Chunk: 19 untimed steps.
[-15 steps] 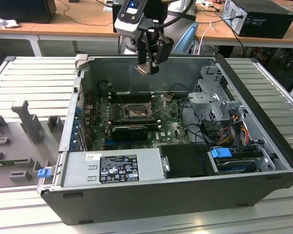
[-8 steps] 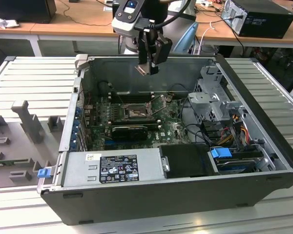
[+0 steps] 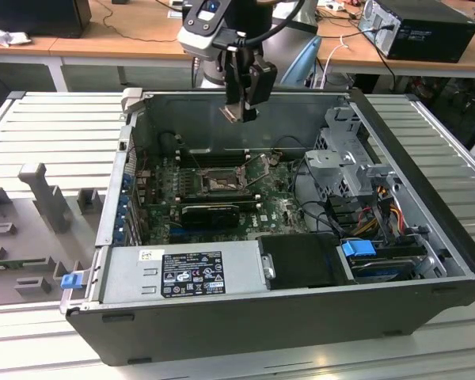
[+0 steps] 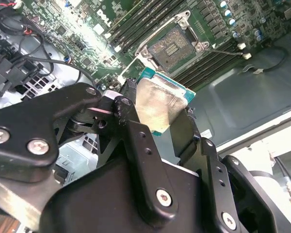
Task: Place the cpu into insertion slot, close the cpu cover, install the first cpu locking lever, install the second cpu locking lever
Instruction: 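Place the cpu into insertion slot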
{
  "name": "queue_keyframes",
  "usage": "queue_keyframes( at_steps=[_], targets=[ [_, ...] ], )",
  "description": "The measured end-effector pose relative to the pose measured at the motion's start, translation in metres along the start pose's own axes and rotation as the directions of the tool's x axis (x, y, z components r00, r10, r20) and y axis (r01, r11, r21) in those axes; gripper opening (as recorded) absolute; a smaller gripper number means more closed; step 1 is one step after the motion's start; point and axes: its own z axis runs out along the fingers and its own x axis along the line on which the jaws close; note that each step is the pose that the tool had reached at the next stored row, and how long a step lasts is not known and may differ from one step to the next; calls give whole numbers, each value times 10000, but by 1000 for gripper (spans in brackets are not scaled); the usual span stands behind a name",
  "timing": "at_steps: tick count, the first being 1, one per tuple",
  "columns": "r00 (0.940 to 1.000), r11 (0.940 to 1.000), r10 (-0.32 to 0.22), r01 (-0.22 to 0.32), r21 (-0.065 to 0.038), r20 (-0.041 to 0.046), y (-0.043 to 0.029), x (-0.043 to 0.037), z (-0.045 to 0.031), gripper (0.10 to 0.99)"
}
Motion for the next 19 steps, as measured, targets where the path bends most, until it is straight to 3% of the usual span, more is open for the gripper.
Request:
queue_keyframes(
  at_steps=[6, 19],
  targets=[
    [9990, 9990, 452, -452, -9, 40, 0, 0, 1, 522],
    [9904, 9905, 1377, -1376, -35, 121, 0, 0, 3, 522]
  ],
)
